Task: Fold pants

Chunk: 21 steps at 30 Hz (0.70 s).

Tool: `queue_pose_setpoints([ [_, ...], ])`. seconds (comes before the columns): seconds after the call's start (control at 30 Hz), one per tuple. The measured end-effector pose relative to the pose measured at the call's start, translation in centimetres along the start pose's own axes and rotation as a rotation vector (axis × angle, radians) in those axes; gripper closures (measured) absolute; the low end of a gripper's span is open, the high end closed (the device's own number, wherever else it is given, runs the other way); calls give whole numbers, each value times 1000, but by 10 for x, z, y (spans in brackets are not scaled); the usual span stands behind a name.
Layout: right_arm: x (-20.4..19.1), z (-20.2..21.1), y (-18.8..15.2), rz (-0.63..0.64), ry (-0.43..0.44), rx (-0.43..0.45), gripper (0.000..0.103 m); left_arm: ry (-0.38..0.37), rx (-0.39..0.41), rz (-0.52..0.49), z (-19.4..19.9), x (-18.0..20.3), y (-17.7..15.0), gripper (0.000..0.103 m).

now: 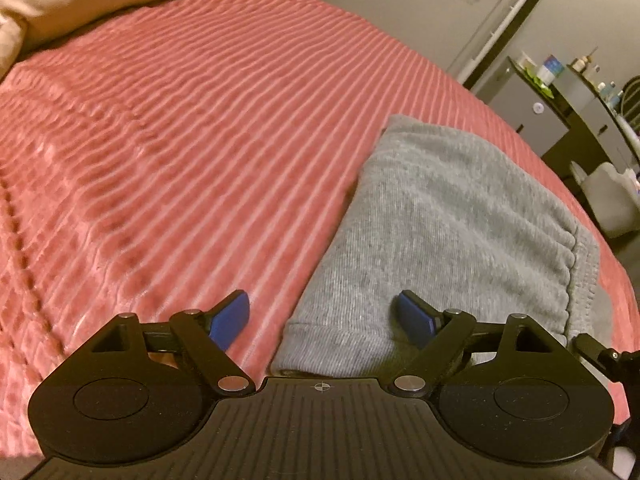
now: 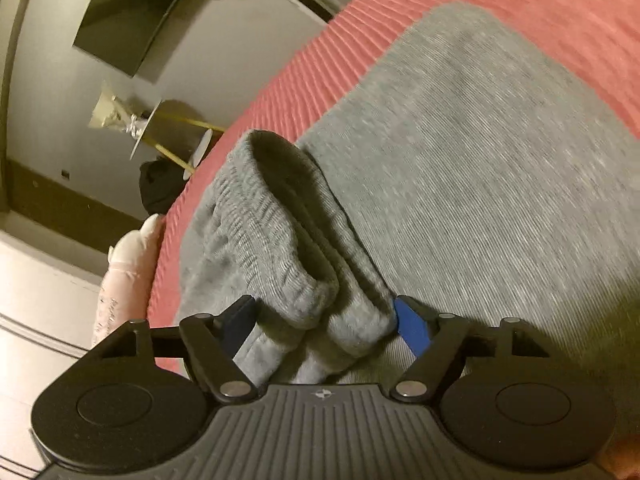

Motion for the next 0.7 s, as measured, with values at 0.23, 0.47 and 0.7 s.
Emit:
queue_pose_setpoints([
  [0.23, -13, -21, 2, -78, 33, 3, 5, -33, -1, 52, 3, -4, -1, 16],
  [0.47, -11, -31, -3, -153, 95, 16, 41, -52, 9, 89, 6, -5, -3, 16],
  [0.7, -26, -46, 1, -164, 100, 7, 18, -70, 7, 86, 4, -3, -3, 16],
])
Point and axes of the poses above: each gripper's, at about its wrist camera, not at the fingertips, and z roughly against the way its jaws point, x to its right, y to its top, the point moved 9 cm from there along -z, roughly the way its jaws point, and after that the axes turned 2 degrees about -y, right-handed, at the moved point
